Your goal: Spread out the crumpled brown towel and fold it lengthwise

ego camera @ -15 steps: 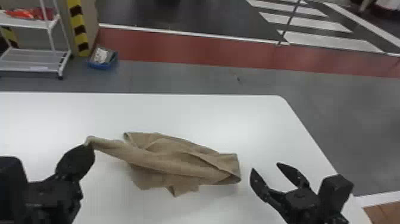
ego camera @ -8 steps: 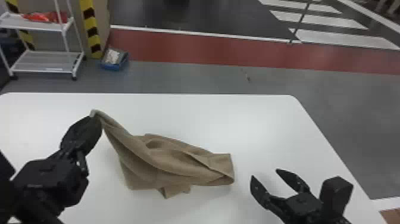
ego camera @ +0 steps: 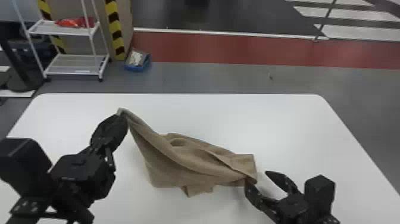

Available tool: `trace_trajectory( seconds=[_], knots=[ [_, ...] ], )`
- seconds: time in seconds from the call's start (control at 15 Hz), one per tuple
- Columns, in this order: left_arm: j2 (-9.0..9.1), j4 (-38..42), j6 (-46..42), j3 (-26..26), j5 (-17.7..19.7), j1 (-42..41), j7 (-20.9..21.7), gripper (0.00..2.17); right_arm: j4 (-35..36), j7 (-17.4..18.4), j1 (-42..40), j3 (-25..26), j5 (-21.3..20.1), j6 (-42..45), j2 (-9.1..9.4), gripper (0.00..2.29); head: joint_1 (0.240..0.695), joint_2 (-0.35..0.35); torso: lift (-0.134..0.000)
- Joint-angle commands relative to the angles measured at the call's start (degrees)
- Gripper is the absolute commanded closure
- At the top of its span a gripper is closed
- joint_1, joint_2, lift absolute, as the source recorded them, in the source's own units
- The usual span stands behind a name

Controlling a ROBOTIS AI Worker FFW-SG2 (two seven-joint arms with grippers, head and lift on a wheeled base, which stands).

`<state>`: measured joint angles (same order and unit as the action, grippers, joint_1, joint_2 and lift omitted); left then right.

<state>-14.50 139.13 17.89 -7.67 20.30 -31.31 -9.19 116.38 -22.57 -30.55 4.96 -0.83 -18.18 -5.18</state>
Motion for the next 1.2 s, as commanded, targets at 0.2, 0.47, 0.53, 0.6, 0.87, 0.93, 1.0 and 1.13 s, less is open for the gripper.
trace_trajectory(
  seconds=[0.2, 0.47, 0.53, 0.6, 0.87, 0.93, 1.0, 1.13],
  knots=[
    [0.18, -0.08, -0.17, 0.29, 0.18, 0.29, 0.22, 1.63, -0.28, 0.86, 0.67, -0.3, -2.16, -0.59, 0.0, 1.8, 0.695, -0.072, -0.124],
    [0.27, 0.62, -1.23, 0.47, 0.26, 0.46, 0.66, 1.63, 1.74, 1.21, 0.58, 0.14, -0.14, 4.86, 0.0, 1.9, 0.695, -0.08, -0.124],
    [0.27, 0.97, -1.4, 0.64, 0.44, 0.64, 0.75, 1.63, 2.88, 1.65, 0.41, -0.04, 0.39, 6.09, 0.0, 1.9, 0.695, -0.079, -0.124],
    [0.27, 1.32, -1.76, 0.91, 0.7, 0.99, 0.84, 1.63, 4.29, 1.82, 0.41, -0.13, 1.18, 7.49, 0.0, 1.9, 0.695, -0.076, -0.124],
    [0.27, 3.17, -4.22, 2.84, 2.64, 1.43, 1.72, 1.63, 14.49, 2.26, -0.12, 3.12, 6.01, 7.14, 0.0, 1.9, 0.695, -0.06, -0.124],
    [0.0, 3.96, -4.22, 2.93, 2.9, 1.52, 1.72, 1.63, 18.0, 2.26, 0.14, 4.27, 6.98, 5.38, -0.09, 1.9, 0.695, -0.059, -0.124],
    [-0.09, 4.57, -4.22, 2.93, 3.25, 1.52, 1.89, 1.63, 20.73, 2.26, 0.85, 5.32, 7.24, 1.52, -0.09, 1.9, 0.695, -0.06, -0.124],
    [-0.17, 5.19, -4.04, 2.93, 5.01, 1.43, 3.39, 1.63, 24.51, 2.18, 2.6, 7.78, 9.53, -4.11, -0.35, 1.9, 0.695, -0.076, -0.124]
  ],
)
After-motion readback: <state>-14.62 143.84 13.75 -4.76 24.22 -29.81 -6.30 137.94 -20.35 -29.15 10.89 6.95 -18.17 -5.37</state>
